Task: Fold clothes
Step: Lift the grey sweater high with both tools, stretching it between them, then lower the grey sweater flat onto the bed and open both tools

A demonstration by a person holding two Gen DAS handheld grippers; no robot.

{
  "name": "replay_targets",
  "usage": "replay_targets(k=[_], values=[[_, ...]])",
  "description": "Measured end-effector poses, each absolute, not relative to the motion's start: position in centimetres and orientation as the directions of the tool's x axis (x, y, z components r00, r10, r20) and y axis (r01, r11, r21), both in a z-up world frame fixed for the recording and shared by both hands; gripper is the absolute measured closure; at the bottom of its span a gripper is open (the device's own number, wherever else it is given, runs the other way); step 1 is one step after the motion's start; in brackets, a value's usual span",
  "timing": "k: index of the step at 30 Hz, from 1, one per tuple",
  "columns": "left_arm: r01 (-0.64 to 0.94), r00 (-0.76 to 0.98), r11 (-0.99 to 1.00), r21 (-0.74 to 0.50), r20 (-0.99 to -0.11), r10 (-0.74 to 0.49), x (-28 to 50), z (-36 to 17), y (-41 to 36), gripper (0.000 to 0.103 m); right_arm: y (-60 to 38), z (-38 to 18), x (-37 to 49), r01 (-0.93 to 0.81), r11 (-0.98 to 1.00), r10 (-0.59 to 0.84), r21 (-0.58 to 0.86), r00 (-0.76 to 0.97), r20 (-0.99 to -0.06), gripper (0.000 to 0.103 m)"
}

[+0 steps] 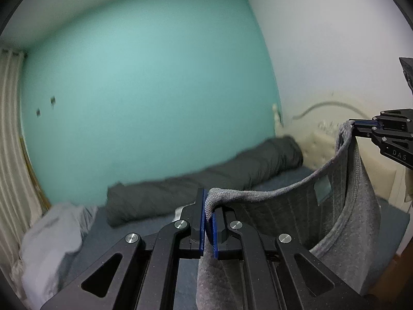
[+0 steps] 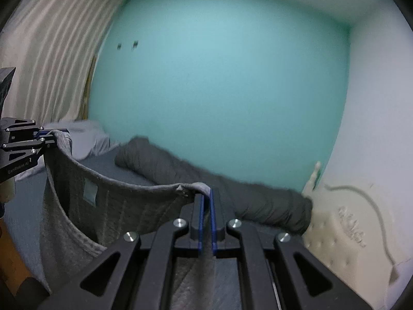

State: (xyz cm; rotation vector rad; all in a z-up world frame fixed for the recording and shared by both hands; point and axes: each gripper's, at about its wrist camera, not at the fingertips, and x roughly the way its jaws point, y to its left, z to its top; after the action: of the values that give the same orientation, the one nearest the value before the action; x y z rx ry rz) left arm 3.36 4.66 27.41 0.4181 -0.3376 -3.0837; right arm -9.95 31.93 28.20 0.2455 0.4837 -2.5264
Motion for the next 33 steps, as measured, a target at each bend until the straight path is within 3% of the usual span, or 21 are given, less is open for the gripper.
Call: replay_targets(k=[12, 33], values=[[0.001, -0.873, -0.988, 0.151, -0.482, -0.074, -14.2, 14.3, 0.9, 0.099, 25.1, 13.8, -25.3, 0.591, -0.766, -0.417, -0.251, -0.755, -0.506, 0.099], [0.01, -0.704, -0.998, 0.063, -0.708, -0.052, -40.0, -7.2, -4.3, 0.099, 18.8, -4.8, -45.7, 0.592, -0.796, -0.344, -0.128, -0.616, -0.709, 0.099]])
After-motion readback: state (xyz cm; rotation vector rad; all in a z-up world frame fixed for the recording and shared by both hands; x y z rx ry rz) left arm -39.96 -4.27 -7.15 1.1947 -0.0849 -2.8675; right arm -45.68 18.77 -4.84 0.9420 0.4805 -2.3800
